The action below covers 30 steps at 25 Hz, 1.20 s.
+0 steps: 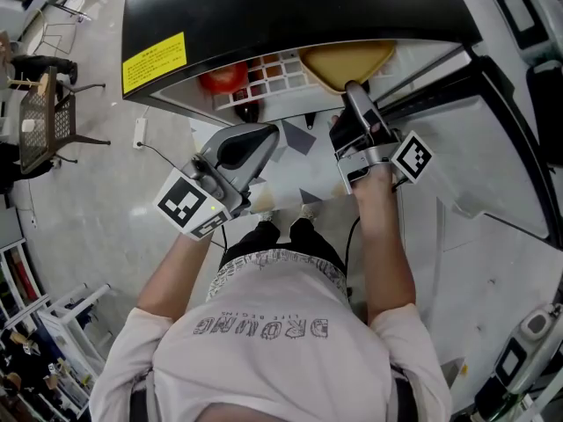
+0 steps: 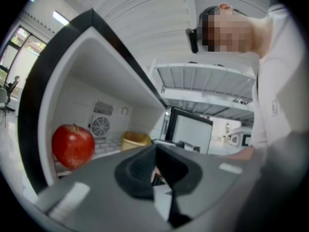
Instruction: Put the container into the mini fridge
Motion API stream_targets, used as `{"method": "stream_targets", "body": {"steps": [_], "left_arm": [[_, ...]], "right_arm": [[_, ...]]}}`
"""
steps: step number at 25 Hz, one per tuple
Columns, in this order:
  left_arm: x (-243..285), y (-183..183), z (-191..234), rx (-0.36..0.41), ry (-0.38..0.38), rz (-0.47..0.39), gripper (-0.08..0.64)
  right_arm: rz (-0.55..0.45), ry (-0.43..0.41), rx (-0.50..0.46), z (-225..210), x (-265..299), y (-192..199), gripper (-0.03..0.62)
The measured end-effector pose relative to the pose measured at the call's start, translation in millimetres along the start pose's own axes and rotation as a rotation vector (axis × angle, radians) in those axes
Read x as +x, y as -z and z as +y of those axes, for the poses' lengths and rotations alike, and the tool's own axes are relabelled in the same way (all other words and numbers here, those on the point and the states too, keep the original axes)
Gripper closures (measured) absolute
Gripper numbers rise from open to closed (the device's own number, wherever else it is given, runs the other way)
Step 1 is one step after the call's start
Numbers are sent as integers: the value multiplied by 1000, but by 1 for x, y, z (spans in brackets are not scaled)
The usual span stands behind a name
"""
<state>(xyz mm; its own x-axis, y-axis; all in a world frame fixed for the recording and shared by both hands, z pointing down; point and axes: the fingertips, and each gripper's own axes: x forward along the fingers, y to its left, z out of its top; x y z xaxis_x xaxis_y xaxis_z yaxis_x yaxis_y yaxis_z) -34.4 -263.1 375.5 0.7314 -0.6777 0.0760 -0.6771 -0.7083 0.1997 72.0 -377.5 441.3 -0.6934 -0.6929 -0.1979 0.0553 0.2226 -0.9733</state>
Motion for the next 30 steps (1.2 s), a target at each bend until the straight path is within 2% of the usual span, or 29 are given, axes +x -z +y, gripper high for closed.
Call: {"method": "stream_targets", "body": {"steps": [18, 30], "left_arm": [[-2, 2, -1, -4, -13, -3, 554], [-10, 6, -10, 4, -6, -6, 554]], "right_arm": [[-5, 47, -15, -10, 10, -6, 336], [2, 20, -78, 11, -9, -2, 331]]}}
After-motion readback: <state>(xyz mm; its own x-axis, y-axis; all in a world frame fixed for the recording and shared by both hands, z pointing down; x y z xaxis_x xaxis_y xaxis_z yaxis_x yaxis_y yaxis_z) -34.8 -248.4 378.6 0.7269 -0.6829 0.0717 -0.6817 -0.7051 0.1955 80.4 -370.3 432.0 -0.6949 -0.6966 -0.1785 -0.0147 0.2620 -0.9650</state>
